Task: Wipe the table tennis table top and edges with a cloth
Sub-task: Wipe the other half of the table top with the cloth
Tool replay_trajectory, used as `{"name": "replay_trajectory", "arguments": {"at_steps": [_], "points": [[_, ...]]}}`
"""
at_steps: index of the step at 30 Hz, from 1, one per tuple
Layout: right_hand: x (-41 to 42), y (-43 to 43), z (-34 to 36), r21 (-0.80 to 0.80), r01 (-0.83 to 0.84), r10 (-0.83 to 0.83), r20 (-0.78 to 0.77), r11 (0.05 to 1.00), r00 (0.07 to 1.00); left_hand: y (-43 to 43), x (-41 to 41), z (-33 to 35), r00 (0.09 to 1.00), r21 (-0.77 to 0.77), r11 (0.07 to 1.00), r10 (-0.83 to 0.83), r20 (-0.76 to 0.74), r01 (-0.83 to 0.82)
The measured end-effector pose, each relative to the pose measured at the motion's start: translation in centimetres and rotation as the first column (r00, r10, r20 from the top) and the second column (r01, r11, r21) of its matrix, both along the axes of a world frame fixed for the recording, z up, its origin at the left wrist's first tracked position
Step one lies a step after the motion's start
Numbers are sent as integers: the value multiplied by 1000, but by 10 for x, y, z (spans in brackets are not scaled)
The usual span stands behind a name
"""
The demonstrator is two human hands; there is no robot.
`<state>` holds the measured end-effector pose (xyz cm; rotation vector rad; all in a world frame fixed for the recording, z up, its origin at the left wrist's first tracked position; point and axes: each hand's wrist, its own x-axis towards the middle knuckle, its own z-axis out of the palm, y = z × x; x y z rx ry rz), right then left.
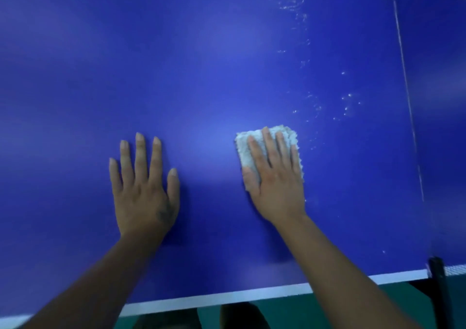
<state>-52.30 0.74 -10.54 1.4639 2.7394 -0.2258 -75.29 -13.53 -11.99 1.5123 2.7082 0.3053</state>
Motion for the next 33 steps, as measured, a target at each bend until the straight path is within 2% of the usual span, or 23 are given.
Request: {"name": "replay_trajectory", "arguments": {"at_steps": [5,7,12,16,18,21,24,26,30,33], "points": [[12,37,5,-68,233,-229,55,970,972,-28,49,5,1000,-5,1000,9,24,-9],[-8,23,5,-79,257,-253,52,963,966,-27,47,6,999,-6,1000,17,29,-16],[-32,-78,-2,-41,-70,65,-111,997,992,-28,49,5,999,8,1000,28,31,-28],[14,-91,-5,-30,-135,131,-108,990,985,-26,51,6,999,14,999,49,16,-49],[42,-67,-4,-8,-85,84,-69,996,994,-25,52,6,999,12,999,49,21,-50],[70,-25,-1,-23,93,-93,3,995,996,-26,52,9,998,11,999,52,20,-52],[58,-24,0,-56,219,-218,19,974,976,-27,54,12,998,17,998,55,30,-55],[41,-51,-1,-37,134,-135,-30,990,990,-27,55,13,998,13,998,53,42,-54],[32,-133,-9,-44,-146,137,-159,988,978,-28,55,14,998,-5,999,50,42,-50],[63,-161,-11,-38,-241,233,-147,970,961,-28,58,15,997,-34,998,57,44,-56]]}}
